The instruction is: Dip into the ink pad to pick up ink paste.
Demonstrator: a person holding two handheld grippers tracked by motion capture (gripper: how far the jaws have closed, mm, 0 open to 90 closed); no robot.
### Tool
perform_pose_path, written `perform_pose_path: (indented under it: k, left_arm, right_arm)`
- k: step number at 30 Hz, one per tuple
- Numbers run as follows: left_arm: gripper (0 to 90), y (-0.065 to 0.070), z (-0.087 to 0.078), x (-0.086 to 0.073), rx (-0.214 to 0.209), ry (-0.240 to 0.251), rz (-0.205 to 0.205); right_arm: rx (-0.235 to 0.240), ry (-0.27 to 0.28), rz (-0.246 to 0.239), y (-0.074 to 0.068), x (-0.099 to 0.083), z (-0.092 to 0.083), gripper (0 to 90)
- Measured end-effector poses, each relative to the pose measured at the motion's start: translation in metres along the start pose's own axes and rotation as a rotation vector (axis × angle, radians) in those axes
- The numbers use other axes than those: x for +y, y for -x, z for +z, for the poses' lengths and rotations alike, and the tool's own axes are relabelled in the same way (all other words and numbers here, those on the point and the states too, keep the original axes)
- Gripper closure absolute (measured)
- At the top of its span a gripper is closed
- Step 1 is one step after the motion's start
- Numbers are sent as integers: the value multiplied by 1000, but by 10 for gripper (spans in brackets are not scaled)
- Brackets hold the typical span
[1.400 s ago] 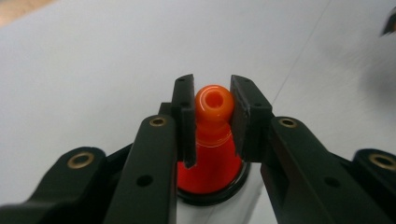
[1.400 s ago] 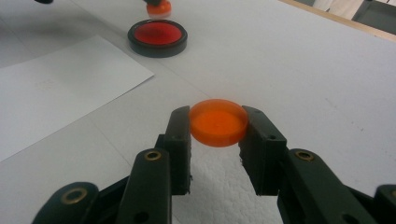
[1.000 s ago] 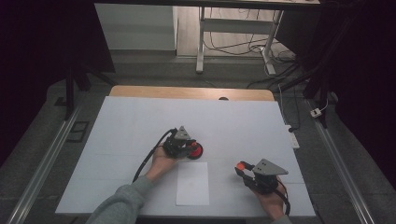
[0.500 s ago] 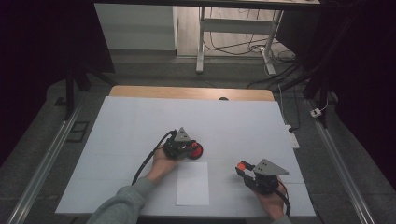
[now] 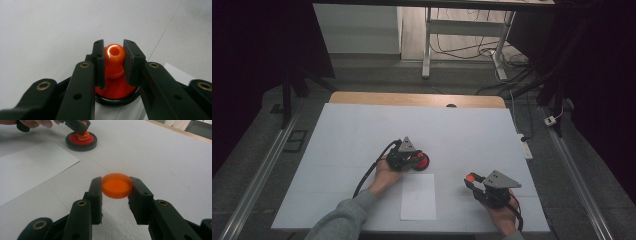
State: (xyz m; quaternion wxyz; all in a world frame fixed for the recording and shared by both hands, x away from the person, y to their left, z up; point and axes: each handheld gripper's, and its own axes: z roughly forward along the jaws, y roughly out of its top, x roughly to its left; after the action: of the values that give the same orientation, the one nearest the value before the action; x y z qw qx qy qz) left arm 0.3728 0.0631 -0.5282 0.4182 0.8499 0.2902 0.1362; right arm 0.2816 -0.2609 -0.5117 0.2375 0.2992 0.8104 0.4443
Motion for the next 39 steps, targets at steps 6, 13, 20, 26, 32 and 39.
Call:
perform_pose_path:
  k: [6,13,20,26,32,39]
  left_arm:
    - [731,0,0,0,-3,1,-7]
    - [731,0,0,1,0,-3,-4]
    - [731,1,0,1,5,-4,0]
    - [728,0,-3,2,22,15,20]
    - [727,-7,-26,10,-5,126,-38]
    - [726,-5,-35,14,-61,155,-69]
  right_arm:
    - [1,4,-2,-1,0,0,648]
    - [-3,-7,-3,-1,1,0,648]
    - [6,-1,-8,-1,1,0,648]
    - [11,4,-1,0,1,0,648]
    - [9,6,1,2,1,0,648]
    - [16,5,-5,1,2,1,648]
